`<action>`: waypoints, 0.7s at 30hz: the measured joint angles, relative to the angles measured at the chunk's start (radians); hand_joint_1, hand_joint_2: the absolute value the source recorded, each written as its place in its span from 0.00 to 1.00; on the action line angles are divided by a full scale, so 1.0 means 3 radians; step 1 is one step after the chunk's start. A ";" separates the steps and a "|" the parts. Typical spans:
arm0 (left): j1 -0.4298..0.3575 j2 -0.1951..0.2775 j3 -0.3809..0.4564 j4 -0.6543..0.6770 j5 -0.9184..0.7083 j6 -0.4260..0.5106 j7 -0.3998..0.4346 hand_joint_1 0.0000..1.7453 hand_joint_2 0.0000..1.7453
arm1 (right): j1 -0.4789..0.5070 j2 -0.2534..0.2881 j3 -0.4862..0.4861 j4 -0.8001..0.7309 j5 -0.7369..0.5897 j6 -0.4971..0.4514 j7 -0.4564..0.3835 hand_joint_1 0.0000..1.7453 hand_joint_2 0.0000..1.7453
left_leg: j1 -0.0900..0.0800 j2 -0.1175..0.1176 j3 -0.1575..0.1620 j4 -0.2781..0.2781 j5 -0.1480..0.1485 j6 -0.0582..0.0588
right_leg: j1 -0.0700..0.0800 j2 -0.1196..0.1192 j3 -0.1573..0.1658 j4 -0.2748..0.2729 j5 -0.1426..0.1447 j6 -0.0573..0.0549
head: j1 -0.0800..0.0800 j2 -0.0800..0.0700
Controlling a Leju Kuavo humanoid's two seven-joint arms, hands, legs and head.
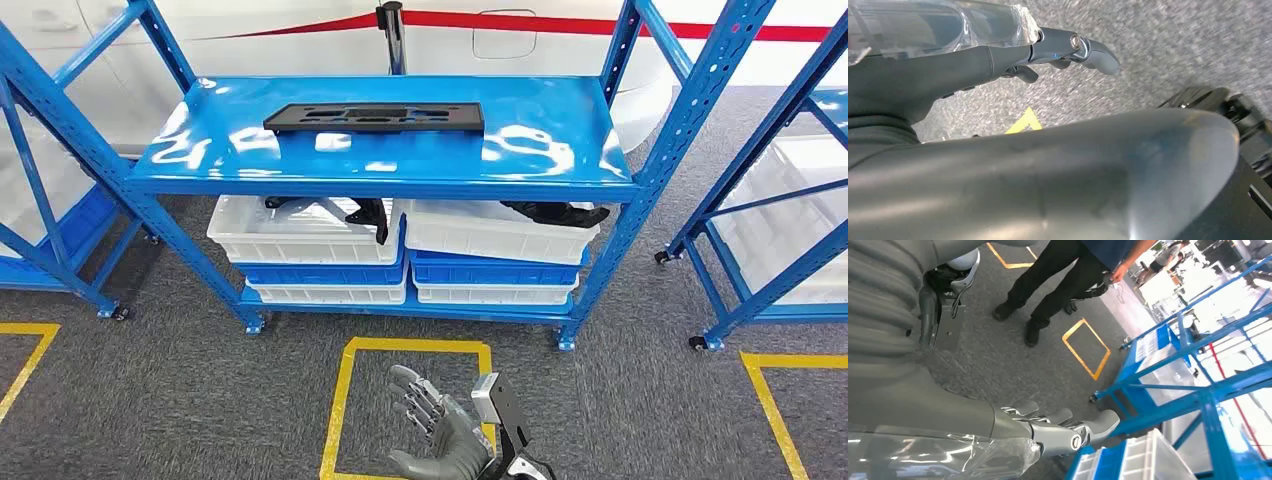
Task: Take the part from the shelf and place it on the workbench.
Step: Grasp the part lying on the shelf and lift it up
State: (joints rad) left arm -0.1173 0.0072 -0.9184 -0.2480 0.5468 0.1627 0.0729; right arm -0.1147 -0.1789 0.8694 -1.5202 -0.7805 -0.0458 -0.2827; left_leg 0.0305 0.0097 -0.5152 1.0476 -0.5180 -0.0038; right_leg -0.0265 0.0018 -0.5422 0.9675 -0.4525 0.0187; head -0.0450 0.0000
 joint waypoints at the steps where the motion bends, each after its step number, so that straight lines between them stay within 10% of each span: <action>1: 0.0001 0.0000 0.0000 0.0000 -0.0001 0.0000 0.0000 0.00 0.00 | 0.0000 0.0003 0.0000 0.0000 0.0000 0.0000 0.0000 0.00 1.00 | -0.0003 0.0000 -0.0093 0.0152 -0.0061 -0.0003 | 0.0004 0.0004 0.0002 0.0000 -0.0007 -0.0009 | -0.0003 0.0000; 4: 0.0012 0.0000 -0.0001 0.0000 -0.0008 -0.0002 0.0003 0.00 0.00 | 0.0004 0.0010 0.0003 0.0005 0.0000 0.0000 0.0001 0.00 1.00 | -0.0017 -0.0001 -0.0455 0.0668 -0.0214 0.0000 | 0.0028 0.0029 0.0033 0.0001 -0.0047 -0.0039 | -0.0009 0.0000; 7: 0.0034 0.0000 -0.0002 0.0000 -0.0010 -0.0003 0.0008 0.00 0.00 | 0.0004 0.0014 0.0006 0.0008 0.0000 0.0000 0.0001 0.00 1.00 | -0.0048 -0.0004 -0.0447 0.0350 0.0104 0.0066 | 0.0052 0.0067 0.0131 -0.0001 -0.0117 -0.0051 | -0.0010 0.0000; 9: 0.0031 0.0010 -0.0001 0.0004 -0.0011 -0.0002 0.0008 0.00 0.00 | 0.0002 0.0022 0.0006 0.0009 0.0001 0.0000 0.0000 0.00 0.50 | -0.0097 -0.0010 -0.0307 -0.0096 0.0342 0.0146 | 0.0061 0.0079 0.0199 -0.0010 -0.0169 -0.0039 | -0.0009 0.0000; 11: 0.0021 0.0018 -0.0001 0.0008 -0.0013 -0.0002 0.0008 0.00 0.00 | -0.0003 0.0028 0.0006 0.0010 0.0011 -0.0008 0.0007 0.00 0.00 | -0.0138 -0.0021 -0.0244 -0.0285 0.0366 0.0192 | 0.0057 0.0082 0.0233 -0.0020 -0.0192 -0.0006 | -0.0008 0.0000; 15: 0.0020 0.0010 -0.0002 0.0008 -0.0016 -0.0004 0.0009 0.00 0.00 | -0.0017 0.0031 0.0000 -0.0004 0.0082 -0.0051 0.0042 0.00 0.00 | -0.0107 -0.0033 -0.0089 -0.0379 0.0366 0.0221 | 0.0061 0.0055 0.0239 0.0141 -0.0247 0.0071 | -0.0004 0.0000; 19: 0.0011 0.0004 -0.0010 0.0008 -0.0020 -0.0004 0.0008 0.00 0.00 | -0.0034 0.0027 -0.0009 -0.0015 0.0279 -0.0162 0.0156 0.00 0.00 | -0.0080 -0.0032 0.0011 -0.0387 0.0295 0.0228 | 0.0040 0.0041 -0.0248 0.0873 -0.0552 0.0131 | 0.0004 0.0000; 21: 0.0022 0.0001 -0.0023 0.0008 -0.0021 -0.0003 0.0008 0.00 0.00 | -0.0039 0.0025 -0.0010 -0.0020 0.0408 -0.0211 0.0220 0.00 0.00 | -0.0059 -0.0056 0.0079 -0.0386 0.0238 0.0202 | 0.0018 0.0037 -0.0346 0.0837 -0.0477 0.0169 | 0.0004 0.0000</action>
State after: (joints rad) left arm -0.1108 0.0075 -0.9252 -0.2457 0.5406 0.1618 0.0752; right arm -0.1262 -0.1715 0.8665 -1.5261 -0.6582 -0.1090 -0.2165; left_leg 0.0130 -0.0070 -0.4916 0.9318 -0.4465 0.0568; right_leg -0.0212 0.0128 -0.6459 1.2186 -0.5956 0.0693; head -0.0439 0.0000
